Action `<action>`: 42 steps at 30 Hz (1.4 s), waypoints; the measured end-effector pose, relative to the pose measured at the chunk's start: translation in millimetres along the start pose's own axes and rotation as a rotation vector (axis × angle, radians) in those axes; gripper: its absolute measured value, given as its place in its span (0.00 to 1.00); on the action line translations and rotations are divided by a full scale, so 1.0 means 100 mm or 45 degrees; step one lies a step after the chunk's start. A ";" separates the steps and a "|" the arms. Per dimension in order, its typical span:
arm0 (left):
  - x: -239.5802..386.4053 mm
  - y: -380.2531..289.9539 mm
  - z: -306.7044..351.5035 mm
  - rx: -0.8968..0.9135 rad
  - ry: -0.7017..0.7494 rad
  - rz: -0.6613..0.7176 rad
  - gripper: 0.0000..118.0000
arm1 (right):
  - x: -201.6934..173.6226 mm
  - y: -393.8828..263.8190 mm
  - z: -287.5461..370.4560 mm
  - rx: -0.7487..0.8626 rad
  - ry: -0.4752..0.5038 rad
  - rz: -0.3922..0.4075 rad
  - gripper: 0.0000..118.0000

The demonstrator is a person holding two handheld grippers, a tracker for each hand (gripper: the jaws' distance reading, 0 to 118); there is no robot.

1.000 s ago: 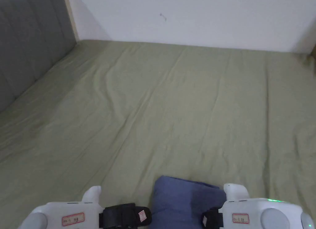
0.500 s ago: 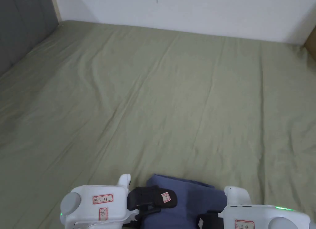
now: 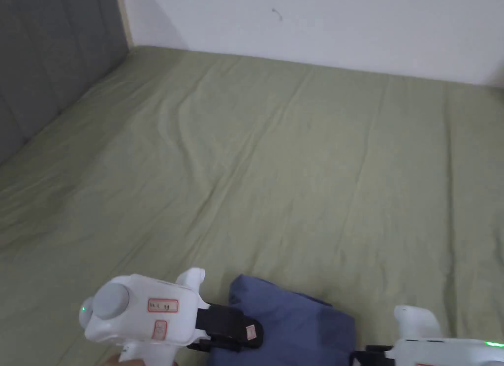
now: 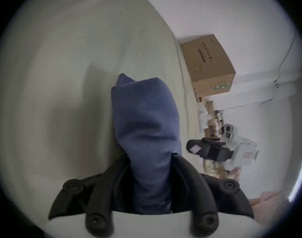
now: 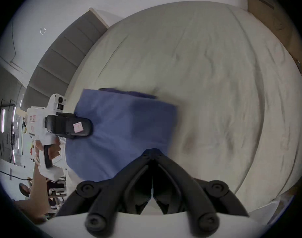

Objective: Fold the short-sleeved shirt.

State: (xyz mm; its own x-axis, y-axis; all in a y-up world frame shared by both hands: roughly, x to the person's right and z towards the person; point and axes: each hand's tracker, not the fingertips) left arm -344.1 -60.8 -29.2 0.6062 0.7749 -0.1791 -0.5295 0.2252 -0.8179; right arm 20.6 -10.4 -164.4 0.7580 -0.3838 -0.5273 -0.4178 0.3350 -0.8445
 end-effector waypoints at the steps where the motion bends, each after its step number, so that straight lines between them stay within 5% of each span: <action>1: -0.03 0.06 0.15 0.000 0.050 -0.023 0.23 | 0.02 0.01 0.03 0.019 0.008 -0.026 0.00; 13: -0.82 0.93 1.80 -0.124 1.251 -0.155 0.24 | 0.29 -0.07 0.01 0.023 -0.078 -0.155 0.00; 14: -0.80 0.95 1.83 -0.151 1.369 -0.215 0.29 | 0.31 -0.08 0.00 0.017 -0.079 -0.160 0.00; 16: -0.82 0.99 1.86 -0.191 1.548 -0.284 0.58 | 0.32 -0.11 -0.03 0.007 -0.086 -0.165 0.00; 19: -0.74 0.96 1.87 -0.163 1.580 -0.298 0.87 | 0.35 -0.14 -0.05 -0.003 -0.087 -0.176 0.00; 25: -0.41 0.79 1.85 -0.010 1.351 -0.155 0.90 | 0.35 -0.16 -0.04 -0.002 -0.093 -0.172 0.00; 26: -0.32 0.74 1.84 0.007 1.299 -0.174 0.89 | 0.37 -0.17 -0.02 0.002 -0.087 -0.173 0.00; 28: -0.04 0.62 1.80 0.076 1.190 -0.229 0.71 | 0.40 -0.20 0.02 0.018 -0.069 -0.190 0.00; 29: 0.12 0.55 1.77 0.130 1.152 -0.226 0.52 | 0.42 -0.22 0.04 0.030 -0.059 -0.197 0.00; 30: 0.04 0.60 1.73 0.180 1.100 -0.205 0.23 | 0.44 -0.24 0.06 0.037 -0.055 -0.207 0.00; 31: 0.13 0.54 1.71 0.222 1.058 -0.203 0.07 | 0.45 -0.26 0.08 0.044 -0.050 -0.212 0.00; 34: 0.61 0.26 1.47 0.299 0.718 -0.221 0.02 | 0.50 -0.34 0.15 0.064 -0.043 -0.233 0.00; 42: 1.50 -0.35 0.49 0.365 0.801 -0.387 0.00 | 0.47 -0.41 0.53 0.246 -0.068 -0.160 0.00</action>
State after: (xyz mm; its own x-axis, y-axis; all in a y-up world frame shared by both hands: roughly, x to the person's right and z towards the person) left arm -263.7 77.1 -0.5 0.9292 0.1903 -0.3169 -0.3665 0.5870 -0.7219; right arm 100.0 3.7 -149.2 0.8257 -0.3883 -0.4092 -0.2188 0.4483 -0.8667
